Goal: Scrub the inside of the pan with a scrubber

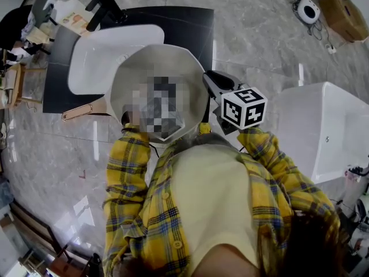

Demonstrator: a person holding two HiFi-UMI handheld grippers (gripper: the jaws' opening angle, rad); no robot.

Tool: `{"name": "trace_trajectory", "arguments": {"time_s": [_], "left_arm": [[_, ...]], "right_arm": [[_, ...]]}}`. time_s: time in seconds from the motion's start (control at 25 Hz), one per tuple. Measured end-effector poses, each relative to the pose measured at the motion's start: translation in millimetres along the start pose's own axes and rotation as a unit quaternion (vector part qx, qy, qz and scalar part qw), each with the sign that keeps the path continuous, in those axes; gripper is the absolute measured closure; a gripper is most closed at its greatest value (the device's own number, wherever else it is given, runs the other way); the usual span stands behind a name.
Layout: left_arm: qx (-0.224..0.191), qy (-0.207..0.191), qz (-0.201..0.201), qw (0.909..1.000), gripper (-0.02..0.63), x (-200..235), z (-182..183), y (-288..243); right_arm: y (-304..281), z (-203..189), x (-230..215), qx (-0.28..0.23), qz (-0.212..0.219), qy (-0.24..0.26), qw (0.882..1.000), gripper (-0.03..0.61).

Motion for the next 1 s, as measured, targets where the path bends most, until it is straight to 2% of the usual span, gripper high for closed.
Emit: {"name": "trace_trajectory", "arguments": {"time_s": [0.44, 0.8, 1.0], "left_arm": [[0.01, -0.022, -0.048, 0.9985, 0.523, -37, 4, 12], [0.015, 0.004, -0.102, 0.9947, 0.523, -57, 0, 30], [0.014, 0.034, -0.136, 0.99, 0.523, -67, -1, 43]], "right_arm": [[0, -3, 4, 0.005, 0.007, 0.006, 1.0, 0.561], [1, -3, 5, 0.008, 0.004, 0.011, 1.0, 0.561], [3, -4, 5, 0.007, 0.005, 0.011, 1.0, 0.561]]}}
Point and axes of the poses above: the fingertips, and each gripper's own axes: y backward along the fingers, x to its left, z out of its top, the point moved 3 cm from there along y, backward along the fingers, and after that the axes turned 15 degrees about y, right-handed, at the moved point
